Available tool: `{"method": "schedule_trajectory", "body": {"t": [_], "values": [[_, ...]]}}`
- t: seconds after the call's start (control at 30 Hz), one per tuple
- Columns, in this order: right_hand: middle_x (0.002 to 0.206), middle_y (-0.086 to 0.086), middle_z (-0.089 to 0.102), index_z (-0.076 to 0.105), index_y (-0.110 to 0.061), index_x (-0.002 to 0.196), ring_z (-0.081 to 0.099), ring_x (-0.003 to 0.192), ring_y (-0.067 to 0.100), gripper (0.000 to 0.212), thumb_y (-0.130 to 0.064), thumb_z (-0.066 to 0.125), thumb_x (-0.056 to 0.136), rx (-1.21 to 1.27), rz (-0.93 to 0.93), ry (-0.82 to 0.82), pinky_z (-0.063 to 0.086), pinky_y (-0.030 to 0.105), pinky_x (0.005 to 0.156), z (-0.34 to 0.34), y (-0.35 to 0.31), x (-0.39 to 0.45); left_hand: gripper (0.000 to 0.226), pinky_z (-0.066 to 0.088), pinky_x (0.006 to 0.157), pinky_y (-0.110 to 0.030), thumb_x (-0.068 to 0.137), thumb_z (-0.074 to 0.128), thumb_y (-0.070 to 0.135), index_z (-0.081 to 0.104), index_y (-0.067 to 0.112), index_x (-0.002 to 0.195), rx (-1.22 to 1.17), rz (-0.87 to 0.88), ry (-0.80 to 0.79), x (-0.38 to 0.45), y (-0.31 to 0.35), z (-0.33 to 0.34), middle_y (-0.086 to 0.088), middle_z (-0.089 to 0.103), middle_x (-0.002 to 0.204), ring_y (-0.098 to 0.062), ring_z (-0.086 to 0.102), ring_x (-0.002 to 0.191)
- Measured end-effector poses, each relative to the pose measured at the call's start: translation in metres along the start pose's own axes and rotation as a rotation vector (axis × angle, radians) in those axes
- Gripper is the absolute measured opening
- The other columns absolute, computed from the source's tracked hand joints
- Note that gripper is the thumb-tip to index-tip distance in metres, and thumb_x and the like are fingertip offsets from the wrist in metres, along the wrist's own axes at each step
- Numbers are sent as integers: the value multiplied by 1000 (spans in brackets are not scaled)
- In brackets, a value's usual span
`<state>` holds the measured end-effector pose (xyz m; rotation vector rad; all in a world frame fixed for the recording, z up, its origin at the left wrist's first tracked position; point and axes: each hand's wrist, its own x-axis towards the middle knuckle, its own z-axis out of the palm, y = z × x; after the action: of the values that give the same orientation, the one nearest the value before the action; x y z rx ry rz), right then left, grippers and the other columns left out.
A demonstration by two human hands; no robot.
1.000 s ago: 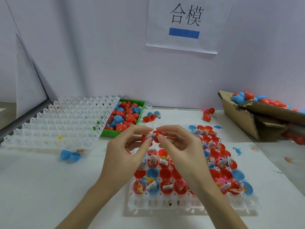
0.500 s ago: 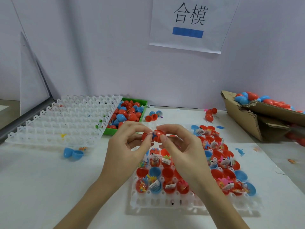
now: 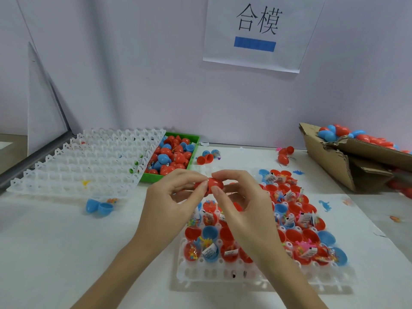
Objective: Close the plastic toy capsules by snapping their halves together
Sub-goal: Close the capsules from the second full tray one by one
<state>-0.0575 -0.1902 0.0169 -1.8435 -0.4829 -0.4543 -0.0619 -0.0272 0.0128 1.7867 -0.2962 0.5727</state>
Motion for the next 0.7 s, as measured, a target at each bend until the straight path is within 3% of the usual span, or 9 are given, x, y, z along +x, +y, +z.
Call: {"method": "schedule_trajectory", "body": {"t": [0.13,0.3,0.43,0.6,0.7], "values": [[115,-5,65,68,-16,118,65,94,3,24,-11,71,95,-254,-200,54,55,13,81,6,0,-4,18,60,85,-21,90,76,7,82,17,102,-8,11,-9,2,0,-4,7,77,105,-15,74,104],[122,2,62,68,-10,121,55,105,0,27,-5,70,95,-381,-338,170,47,5,93,19,-1,-12,19,58,82,-15,84,77,21,79,22,102,-150,-43,-4,8,7,-14,11,80,101,-9,76,98],[117,3,65,70,-10,119,52,106,-3,25,-5,70,95,-368,-320,187,41,0,94,18,-2,-11,18,58,79,-14,80,79,23,78,19,97,-167,-78,-2,11,7,-17,10,81,94,-9,77,91],[115,0,66,71,-12,120,63,99,5,25,-8,70,95,-336,-241,149,48,5,91,13,-2,-9,18,57,80,-12,85,74,25,81,22,101,-90,-39,-55,7,7,-16,14,80,94,-5,76,92],[114,-3,68,72,-17,119,66,98,6,26,-10,69,95,-271,-171,129,52,9,86,9,-2,-7,20,58,84,-16,92,73,12,80,21,108,-37,-17,-113,5,5,-14,14,79,99,-7,76,97]]}}
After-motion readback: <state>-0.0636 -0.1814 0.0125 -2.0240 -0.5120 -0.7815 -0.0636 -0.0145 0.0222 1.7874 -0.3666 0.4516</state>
